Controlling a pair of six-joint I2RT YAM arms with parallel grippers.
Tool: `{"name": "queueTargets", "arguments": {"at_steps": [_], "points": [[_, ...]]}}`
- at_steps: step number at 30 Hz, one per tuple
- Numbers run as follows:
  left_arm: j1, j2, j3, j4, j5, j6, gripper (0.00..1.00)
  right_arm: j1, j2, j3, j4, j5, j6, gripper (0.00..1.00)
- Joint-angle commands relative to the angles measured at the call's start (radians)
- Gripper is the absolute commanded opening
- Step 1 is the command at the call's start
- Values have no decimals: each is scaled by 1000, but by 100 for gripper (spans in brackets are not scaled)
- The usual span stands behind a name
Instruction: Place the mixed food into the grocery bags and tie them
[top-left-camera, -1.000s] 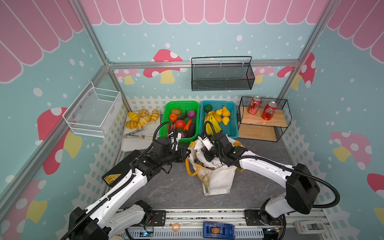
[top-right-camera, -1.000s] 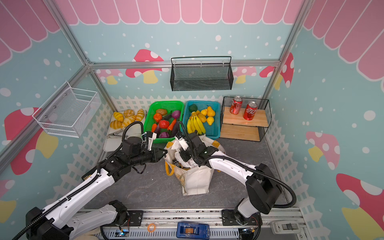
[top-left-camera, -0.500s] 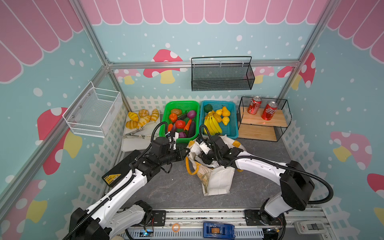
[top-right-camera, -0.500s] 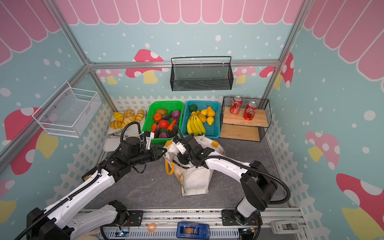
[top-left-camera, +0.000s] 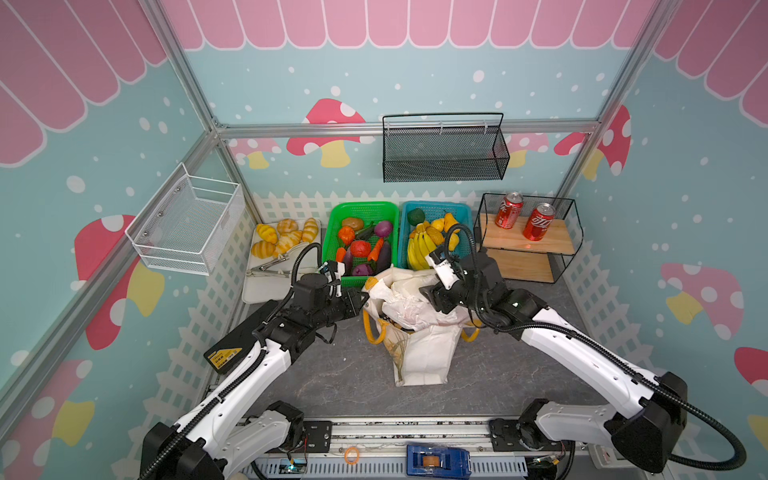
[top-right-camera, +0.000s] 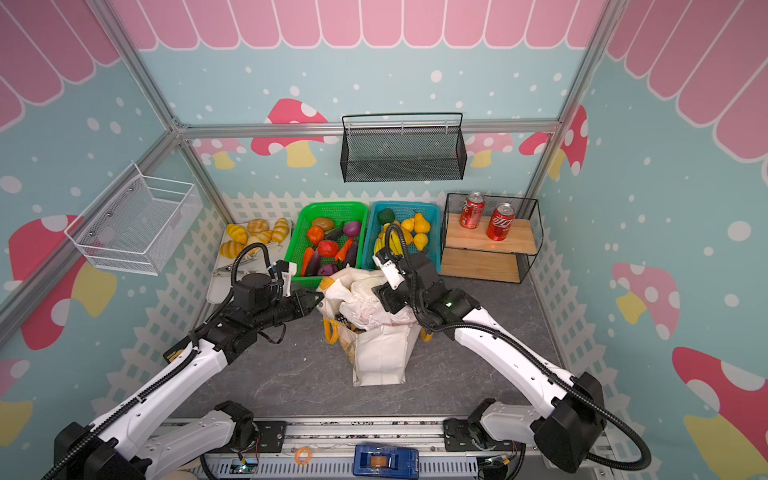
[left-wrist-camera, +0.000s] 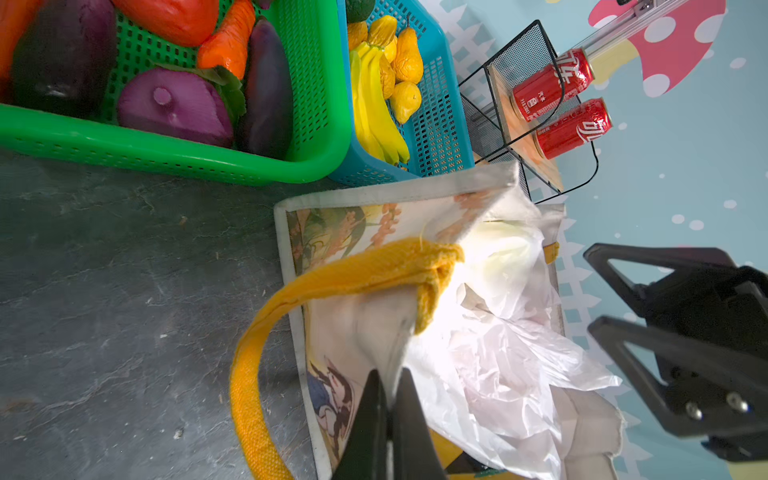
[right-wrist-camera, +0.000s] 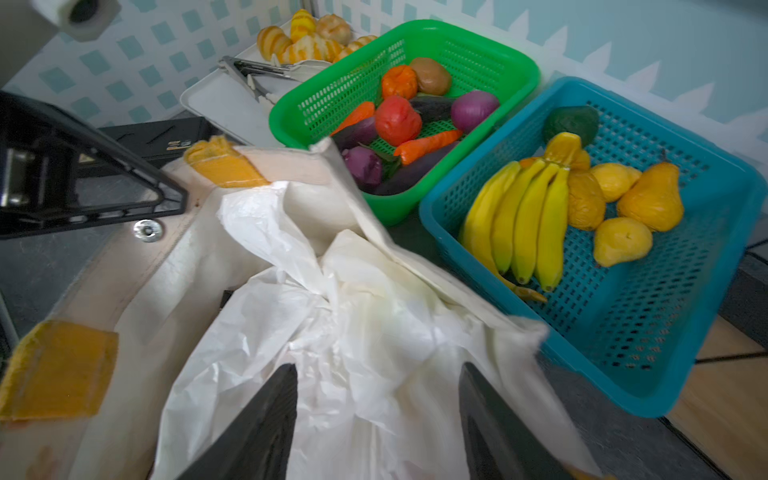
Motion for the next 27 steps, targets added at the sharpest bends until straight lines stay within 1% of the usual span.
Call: {"name": "queueTargets", "arguments": {"at_steps": [1, 3, 5, 7, 10, 12, 14, 16, 18, 21, 23, 25, 26, 27], "points": [[10, -23, 5, 56, -26, 17, 0, -69, -28, -56, -68, -48, 37, 59], [9, -23, 1, 59, -23, 15, 0, -84, -23, -96, -67, -81, 52, 53], [9, -22, -2, 59, -19, 14, 0, -84, 4, -122, -54, -130, 67, 45], [9, -21, -9, 62, -16, 12, 0, -83, 40, -156, -15, -183, 86, 38], [10, -13, -17, 72, -6, 2, 0, -79, 97, -190, 49, -224, 103, 29], [9, -6, -22, 77, 6, -2, 0, -64, 125, -191, 79, -246, 104, 26], [8, -2, -22, 76, 13, -3, 0, -37, 146, -181, 91, -251, 96, 26], [7, 2, -25, 77, 16, 0, 0, -16, 168, -162, 74, -253, 77, 27], [7, 5, -24, 77, 20, 1, 0, -10, 177, -137, 25, -231, 51, 31], [7, -1, -19, 76, 26, 4, 0, -13, 127, -98, -43, -126, 14, 42], [7, -12, -11, 70, 20, 11, 3, -16, 79, -68, -75, -57, -4, 50], [7, -23, 0, 56, 0, 22, 8, -22, 35, -29, -105, 13, -13, 56], [7, -28, 7, 46, -14, 29, 15, -27, 15, -7, -116, 48, -17, 59], [7, -36, 12, 39, -31, 34, 24, -35, -5, 9, -122, 77, -18, 61]]}}
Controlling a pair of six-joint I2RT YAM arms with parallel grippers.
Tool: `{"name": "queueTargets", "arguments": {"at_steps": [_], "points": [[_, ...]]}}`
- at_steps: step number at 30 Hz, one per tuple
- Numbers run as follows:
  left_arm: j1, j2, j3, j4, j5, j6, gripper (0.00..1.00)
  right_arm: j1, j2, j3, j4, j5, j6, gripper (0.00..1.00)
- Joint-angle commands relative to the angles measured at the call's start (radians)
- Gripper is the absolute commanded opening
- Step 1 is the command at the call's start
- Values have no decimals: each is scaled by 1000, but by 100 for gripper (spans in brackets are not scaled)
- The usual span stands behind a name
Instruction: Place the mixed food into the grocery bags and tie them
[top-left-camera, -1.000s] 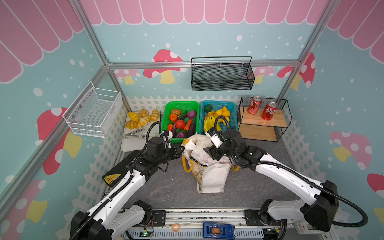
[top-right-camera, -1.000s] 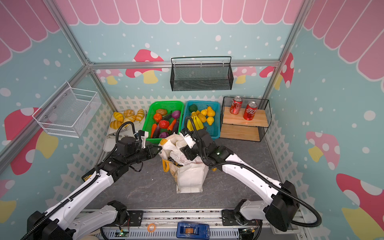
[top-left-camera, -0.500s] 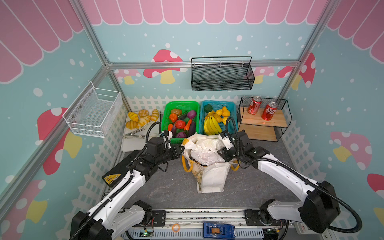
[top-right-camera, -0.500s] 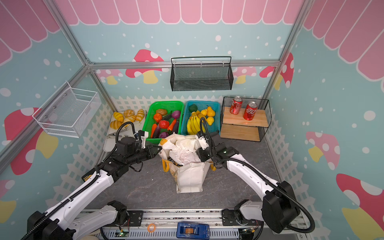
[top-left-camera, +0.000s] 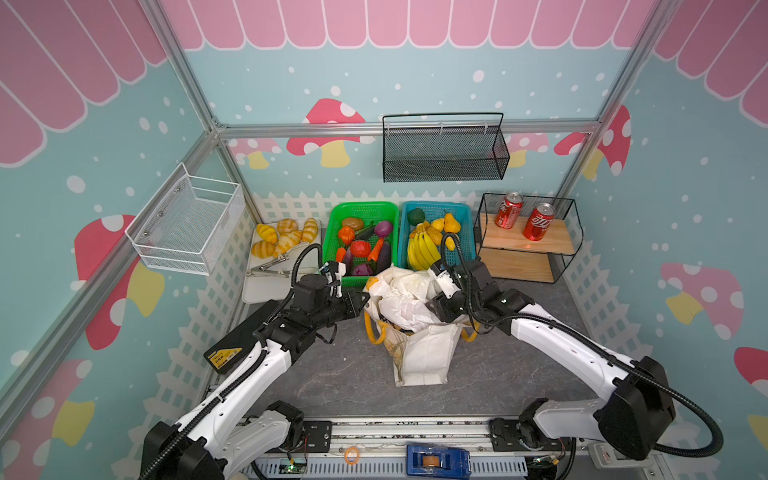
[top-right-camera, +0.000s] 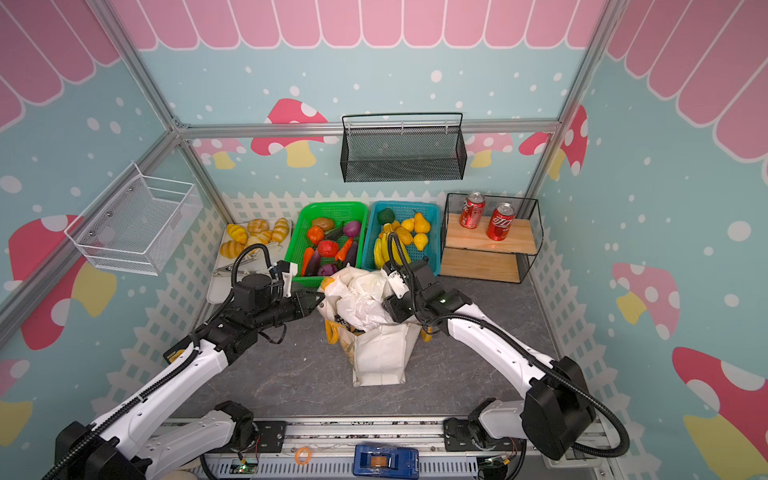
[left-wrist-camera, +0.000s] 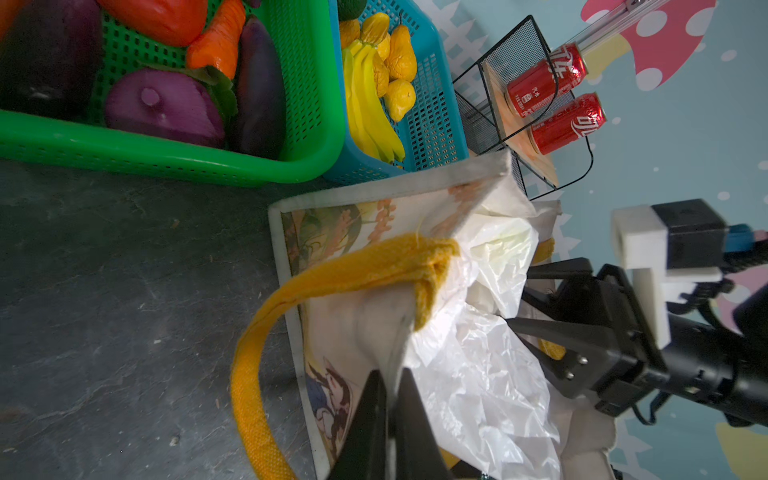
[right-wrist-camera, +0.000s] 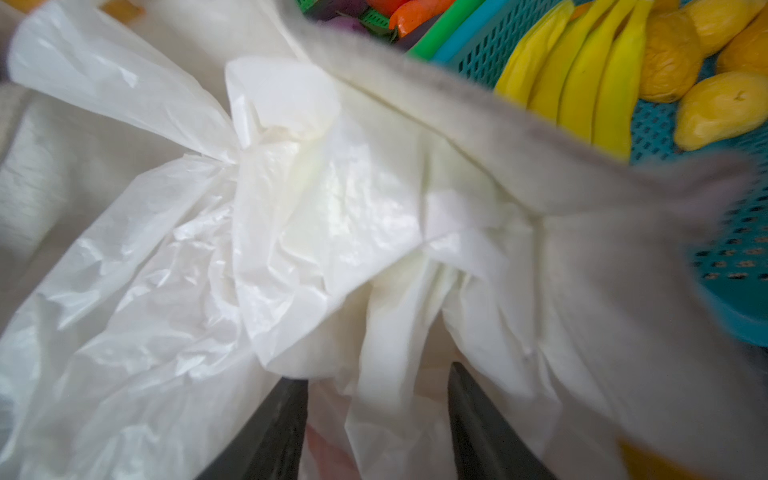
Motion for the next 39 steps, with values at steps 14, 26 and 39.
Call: {"name": "queueTargets", "arguments": {"at_steps": [14, 26, 39], "points": [[23, -280, -84, 110, -697, 200, 93, -458, -244, -205, 398, 416, 72, 98], [233, 82, -405, 748, -805, 485, 100, -543, 41, -780, 1376, 457, -94, 99], [365, 353, -301, 796, -433, 478, 100, -559, 237, -893, 1836, 337, -142, 99]]}}
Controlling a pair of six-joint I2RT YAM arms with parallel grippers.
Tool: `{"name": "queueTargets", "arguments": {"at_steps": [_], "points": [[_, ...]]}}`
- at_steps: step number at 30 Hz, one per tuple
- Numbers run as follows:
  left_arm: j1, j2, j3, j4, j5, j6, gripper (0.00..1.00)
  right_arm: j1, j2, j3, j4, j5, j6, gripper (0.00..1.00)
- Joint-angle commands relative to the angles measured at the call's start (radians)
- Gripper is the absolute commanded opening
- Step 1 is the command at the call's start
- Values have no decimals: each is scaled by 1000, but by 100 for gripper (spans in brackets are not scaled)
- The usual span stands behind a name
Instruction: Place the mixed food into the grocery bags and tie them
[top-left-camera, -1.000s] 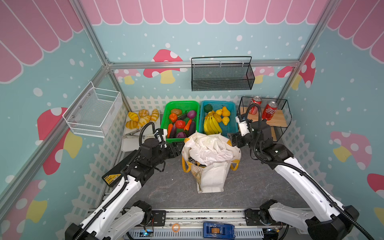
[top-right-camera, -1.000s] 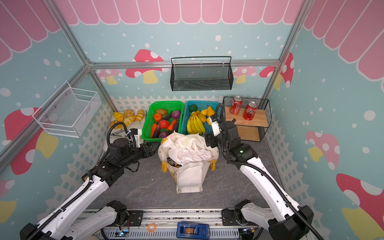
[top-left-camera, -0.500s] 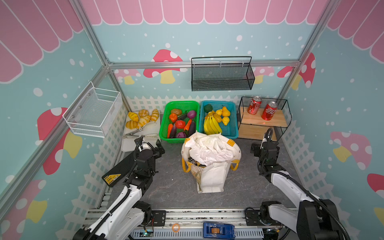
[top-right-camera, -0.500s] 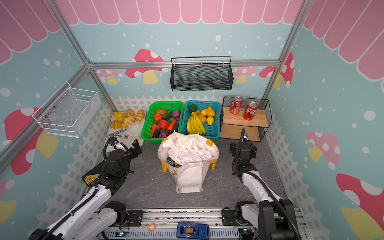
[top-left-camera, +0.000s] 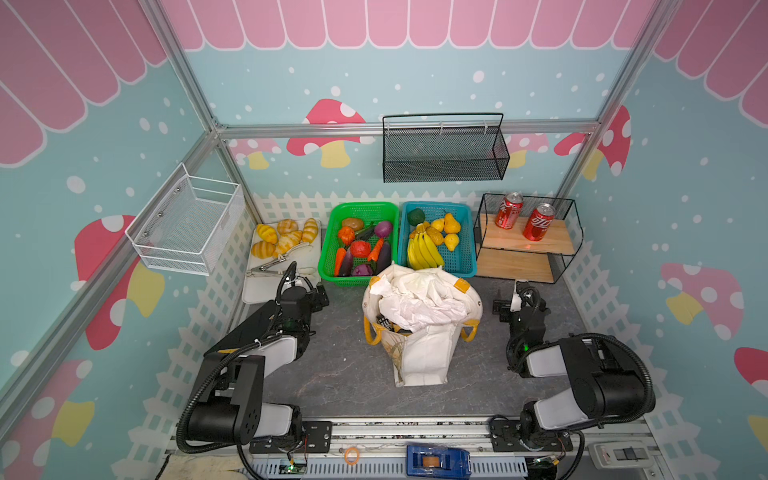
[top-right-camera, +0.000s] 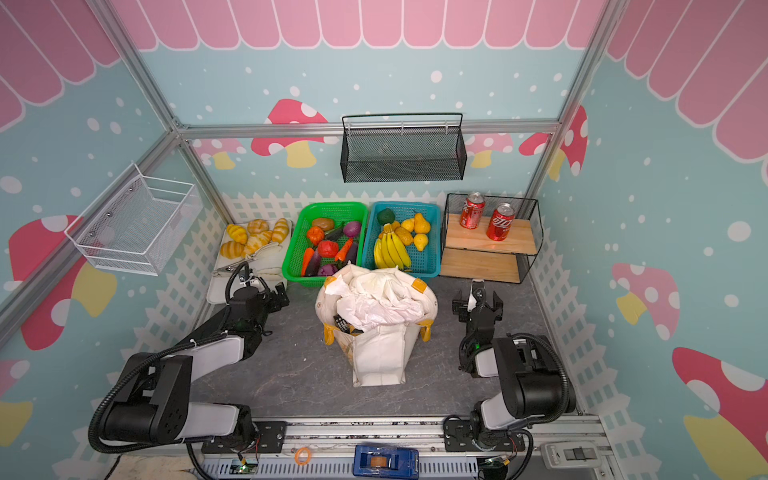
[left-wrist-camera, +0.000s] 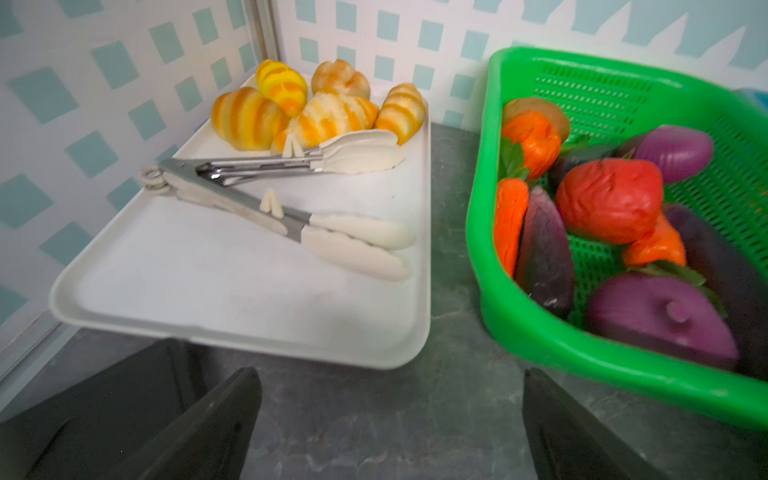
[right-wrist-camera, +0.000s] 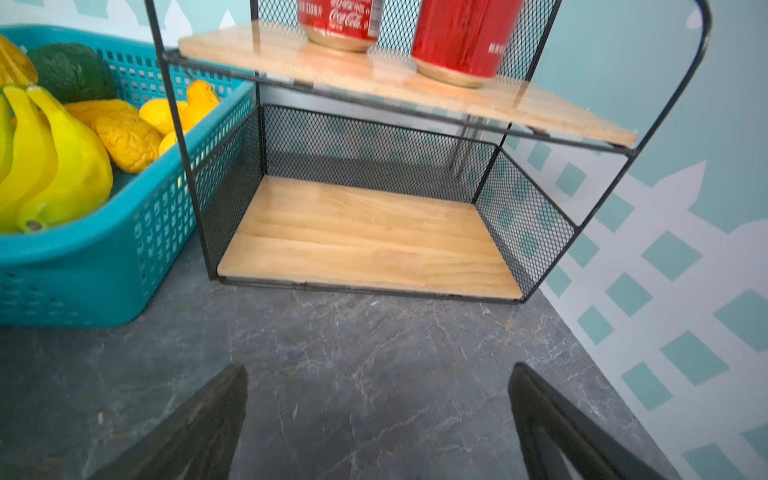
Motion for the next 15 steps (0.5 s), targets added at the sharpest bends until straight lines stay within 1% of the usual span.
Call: {"name": "queueTargets", "arguments": {"at_steps": [1, 3, 4, 5, 6, 7, 9, 10, 12, 14, 15], "points": [[16, -27, -23, 40, 93, 23, 100, -5, 0, -14, 159, -30, -28, 99], [14, -69, -76, 95, 59, 47, 100, -4, 13, -10, 179, -19, -33, 99], [6, -93, -99, 113, 24, 84, 100, -4, 6, -3, 149, -9, -24, 99], [-9, -113, -126, 148, -31, 131, 100, -4, 8, -4, 157, -10, -24, 99], [-12, -121, -147, 185, -69, 156, 100, -4, 13, -8, 173, -10, -30, 99], [-9, -118, -155, 212, -84, 152, 100, -3, 8, -9, 169, -15, -29, 99], [-3, -74, -166, 307, -49, 132, 100, -3, 12, -4, 165, -16, -31, 99], [0, -32, -162, 348, -18, 133, 100, -3, 9, -5, 161, -15, -28, 99], [1, 87, -143, 423, 2, 142, 100, -3, 9, -4, 161, -16, -29, 99], [0, 184, -155, 586, 6, 163, 100, -4, 11, -4, 163, -16, -30, 99], [1, 137, -137, 477, 2, 142, 100, -3, 10, -5, 162, -16, -29, 99]]}}
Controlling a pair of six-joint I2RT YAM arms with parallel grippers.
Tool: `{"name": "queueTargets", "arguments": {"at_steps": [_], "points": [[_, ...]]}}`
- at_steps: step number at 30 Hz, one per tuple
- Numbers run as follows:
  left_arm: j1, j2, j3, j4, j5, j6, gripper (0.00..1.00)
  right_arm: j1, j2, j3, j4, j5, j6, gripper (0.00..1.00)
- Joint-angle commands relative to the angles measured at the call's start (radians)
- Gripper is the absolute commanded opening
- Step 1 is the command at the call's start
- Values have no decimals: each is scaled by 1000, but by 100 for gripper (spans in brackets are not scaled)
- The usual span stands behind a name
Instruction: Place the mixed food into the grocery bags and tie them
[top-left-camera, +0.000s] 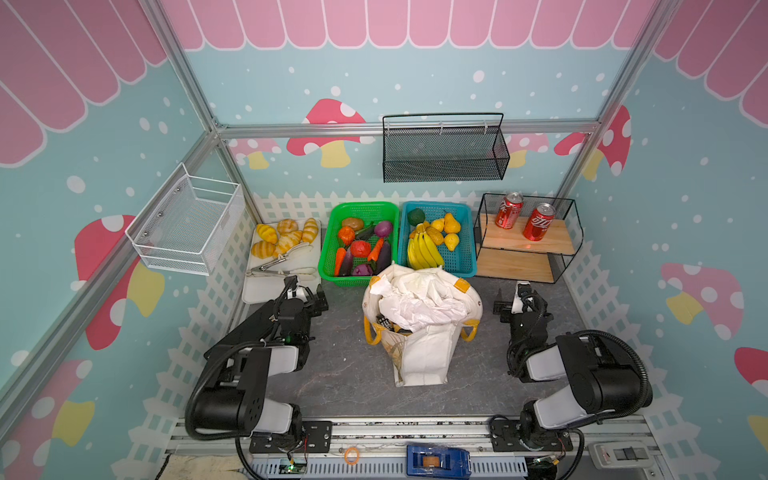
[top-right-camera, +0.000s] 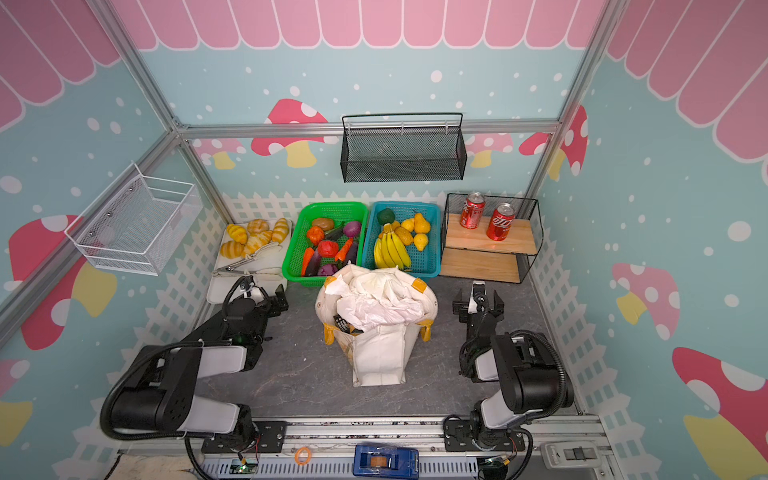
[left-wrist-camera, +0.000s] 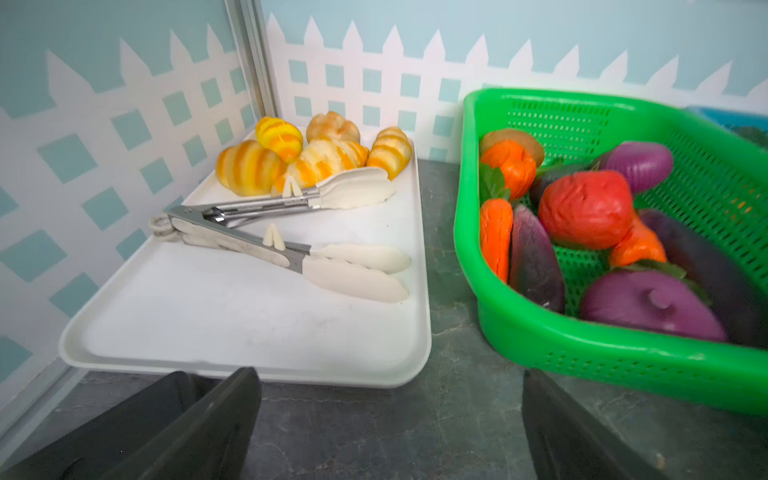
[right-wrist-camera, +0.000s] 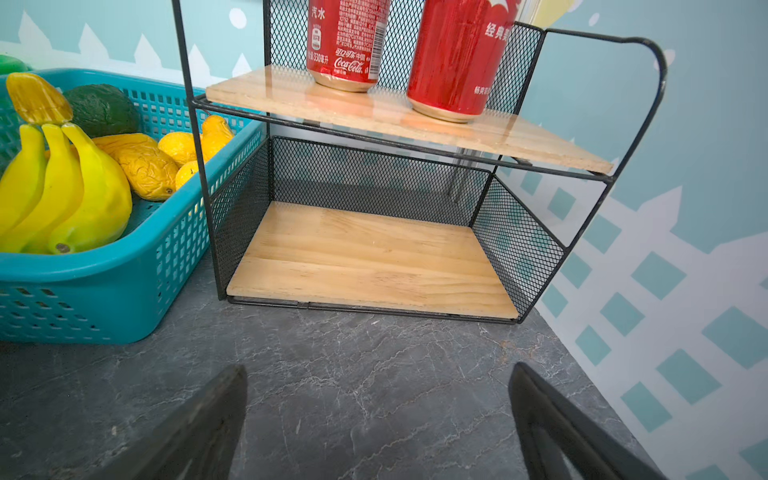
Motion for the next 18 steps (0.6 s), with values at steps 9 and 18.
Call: {"name": "queueTargets", "arguments": {"at_steps": [9, 18], "points": [[-2, 23, 66, 0, -50, 18, 100, -4, 4, 8, 46, -6, -19, 99], [-40, 29, 68, 13, -94, 56, 100, -4, 4, 10, 46, -8, -21, 99]]}}
